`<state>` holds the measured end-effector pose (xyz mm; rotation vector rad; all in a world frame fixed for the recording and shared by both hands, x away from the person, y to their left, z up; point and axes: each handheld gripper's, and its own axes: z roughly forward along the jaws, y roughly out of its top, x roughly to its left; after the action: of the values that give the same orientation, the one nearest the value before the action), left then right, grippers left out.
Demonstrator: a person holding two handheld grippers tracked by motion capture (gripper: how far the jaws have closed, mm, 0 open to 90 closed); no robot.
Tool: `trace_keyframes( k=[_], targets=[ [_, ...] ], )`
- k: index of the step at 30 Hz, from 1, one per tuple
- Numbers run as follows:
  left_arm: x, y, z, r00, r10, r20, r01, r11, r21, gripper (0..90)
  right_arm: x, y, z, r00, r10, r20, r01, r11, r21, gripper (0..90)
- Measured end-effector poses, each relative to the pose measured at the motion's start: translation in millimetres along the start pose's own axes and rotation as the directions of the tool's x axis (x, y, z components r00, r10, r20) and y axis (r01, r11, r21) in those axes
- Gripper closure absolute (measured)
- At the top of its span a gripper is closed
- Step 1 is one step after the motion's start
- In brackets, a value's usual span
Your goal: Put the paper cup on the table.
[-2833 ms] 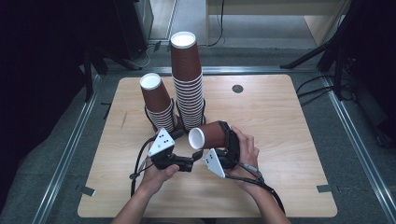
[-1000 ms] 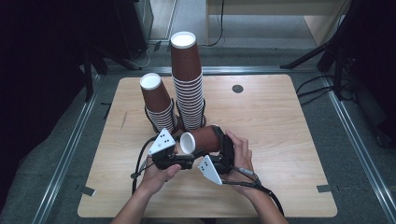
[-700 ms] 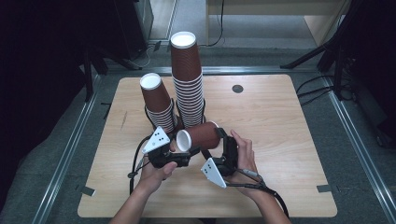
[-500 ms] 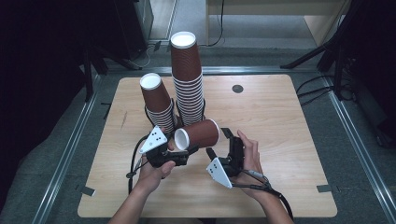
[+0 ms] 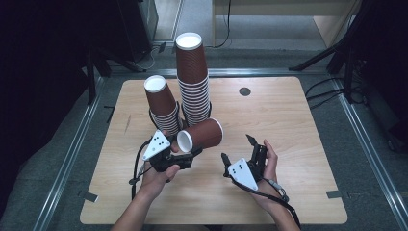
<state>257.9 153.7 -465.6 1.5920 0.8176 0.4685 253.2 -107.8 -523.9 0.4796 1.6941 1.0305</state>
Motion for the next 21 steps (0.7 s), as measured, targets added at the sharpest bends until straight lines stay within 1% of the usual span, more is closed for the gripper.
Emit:
trace_keyframes(
  k=[1, 3, 6, 7, 9, 11, 12, 14, 16, 18, 20, 21],
  targets=[
    [0.6, -0.1, -0.3, 1.0000, -0.001, -0.002, 0.001, 1.0000, -0.005, 22.0, -0.2, 0.9, -0.1, 0.9991, 0.043, -0.005, -0.043, 0.9991, -0.004, 0.0],
    [1.4, -0.3, -0.7, 0.9999, 0.000, -0.010, 0.000, 0.9999, -0.011, 22.0, -0.3, 3.5, -0.4, 0.9951, 0.098, -0.018, -0.098, 0.9952, -0.001, 0.0],
    [2.1, -0.6, -0.8, 0.9999, -0.005, -0.010, 0.005, 0.9999, -0.016, 22.0, 0.9, 7.2, -0.5, 0.9914, 0.130, -0.014, -0.130, 0.9915, 0.009, 0.0],
    [2.1, -0.5, -0.7, 0.9999, -0.005, -0.011, 0.005, 0.9999, -0.016, 22.0, 1.1, 8.3, -0.7, 0.9887, 0.149, -0.017, -0.149, 0.9887, 0.017, 0.0],
    [1.8, -0.6, -0.6, 0.9999, -0.003, -0.010, 0.003, 0.9998, -0.020, 22.0, 1.1, 9.6, -0.9, 0.9801, 0.197, -0.025, -0.196, 0.9800, 0.033, 0.0],
    [1.2, -1.0, -0.4, 0.9999, 0.000, -0.013, -0.001, 0.9998, -0.022, 22.0, 0.1, 10.9, -1.3, 0.9682, 0.249, -0.025, -0.248, 0.9678, 0.046, 0.0],
    [0.7, -1.3, -0.3, 0.9999, 0.000, -0.015, -0.001, 0.9997, -0.023, 22.0, -0.1, 11.7, -1.8, 0.9656, 0.259, -0.026, -0.257, 0.9653, 0.044, 0.0],
    [0.3, -1.8, 0.0, 0.9998, -0.001, -0.020, 0.000, 0.9996, -0.029, 22.0, 0.1, 14.0, -3.1, 0.9645, 0.263, -0.026, -0.262, 0.9643, 0.040, 0.0],
    [1.1, -1.9, 0.1, 0.9998, -0.001, -0.020, 0.000, 0.9995, -0.030, 22.0, -0.9, 15.9, -4.6, 0.9570, 0.289, -0.029, -0.288, 0.9571, 0.034, 0.0],
    [1.7, -2.1, 0.1, 0.9998, -0.007, -0.021, 0.006, 0.9994, -0.034, 22.0, -2.2, 16.8, -5.8, 0.9466, 0.321, -0.027, -0.320, 0.9466, 0.038, 0.0],
    [2.4, -2.4, -0.1, 0.9998, -0.009, -0.020, 0.008, 0.9993, -0.038, 22.0, -4.3, 16.7, -6.3, 0.9357, 0.352, -0.020, -0.351, 0.9355, 0.037, 0.0],
    [2.7, -2.4, -0.2, 0.9998, -0.011, -0.018, 0.011, 0.9991, -0.042, 22.0, -4.9, 16.9, -6.9, 0.9266, 0.376, -0.009, -0.376, 0.9263, 0.029, 0.0]
  ],
)
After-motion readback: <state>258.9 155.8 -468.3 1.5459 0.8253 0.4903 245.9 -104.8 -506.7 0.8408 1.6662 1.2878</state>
